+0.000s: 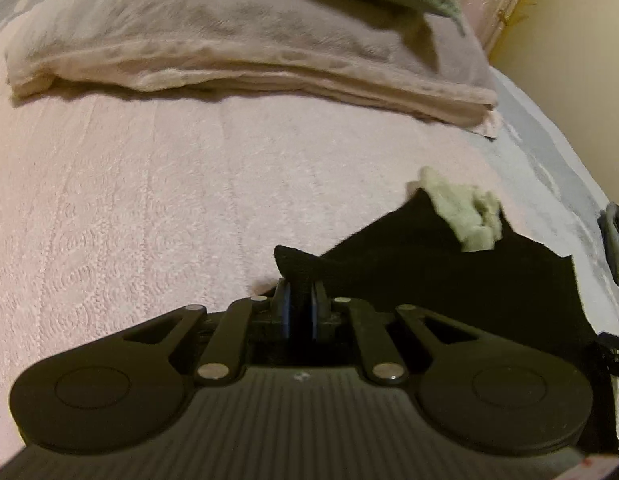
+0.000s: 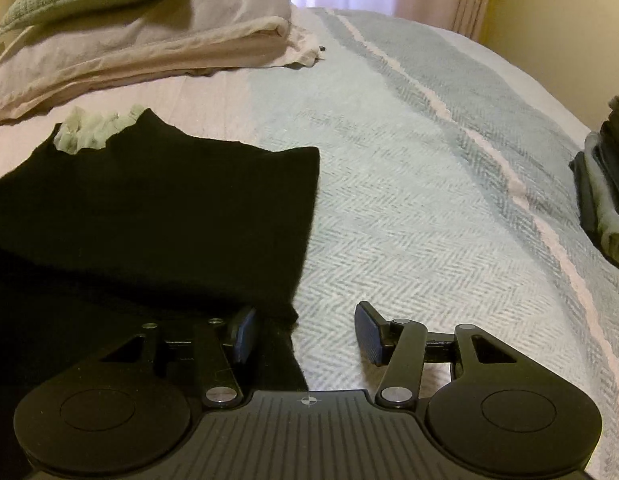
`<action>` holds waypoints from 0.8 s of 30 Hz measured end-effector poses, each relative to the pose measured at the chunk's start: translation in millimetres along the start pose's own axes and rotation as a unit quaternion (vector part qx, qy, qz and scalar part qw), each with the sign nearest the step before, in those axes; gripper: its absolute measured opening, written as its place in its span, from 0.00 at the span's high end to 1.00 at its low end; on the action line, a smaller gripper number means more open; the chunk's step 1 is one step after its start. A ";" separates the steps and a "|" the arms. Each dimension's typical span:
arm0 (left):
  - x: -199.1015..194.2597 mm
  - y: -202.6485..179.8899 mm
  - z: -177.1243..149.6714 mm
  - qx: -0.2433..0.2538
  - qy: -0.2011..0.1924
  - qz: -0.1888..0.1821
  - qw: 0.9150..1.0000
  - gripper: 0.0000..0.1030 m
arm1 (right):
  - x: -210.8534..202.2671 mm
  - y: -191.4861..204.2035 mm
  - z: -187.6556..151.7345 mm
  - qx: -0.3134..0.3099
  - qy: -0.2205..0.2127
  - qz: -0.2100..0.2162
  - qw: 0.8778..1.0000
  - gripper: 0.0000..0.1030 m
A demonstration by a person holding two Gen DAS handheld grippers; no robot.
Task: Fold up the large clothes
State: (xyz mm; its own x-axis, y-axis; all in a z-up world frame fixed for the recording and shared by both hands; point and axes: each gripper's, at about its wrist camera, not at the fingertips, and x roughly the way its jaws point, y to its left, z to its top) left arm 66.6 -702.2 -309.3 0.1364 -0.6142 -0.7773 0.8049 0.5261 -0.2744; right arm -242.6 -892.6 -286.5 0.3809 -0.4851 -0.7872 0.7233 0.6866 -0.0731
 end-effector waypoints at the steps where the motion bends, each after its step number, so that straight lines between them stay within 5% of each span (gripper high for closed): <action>1: 6.0 2.5 -0.6 -0.001 0.014 -0.003 1.000 0.93 | -0.2 -3.0 -0.5 0.008 -0.001 0.000 1.000 0.52; 5: 14.8 10.2 -2.3 -0.012 0.037 0.001 0.999 0.84 | -3.5 -9.5 -4.6 0.019 -0.005 -0.004 1.000 0.51; 12: -23.0 21.5 -2.5 -0.003 0.017 0.051 0.999 0.86 | -18.4 -24.9 -9.7 0.057 0.003 -0.015 0.998 0.49; 24: -44.5 -35.0 -73.6 0.034 0.066 0.018 0.997 0.85 | -36.9 -36.3 -27.2 0.070 0.033 -0.015 0.997 0.48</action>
State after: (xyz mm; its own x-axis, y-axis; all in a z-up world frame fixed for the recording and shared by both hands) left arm -10.2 -650.0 -306.8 0.0924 -0.5095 -0.8555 0.8385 0.5032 -0.2091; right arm -298.6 -884.9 -271.5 0.3225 -0.4651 -0.8244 0.8087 0.5880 -0.0154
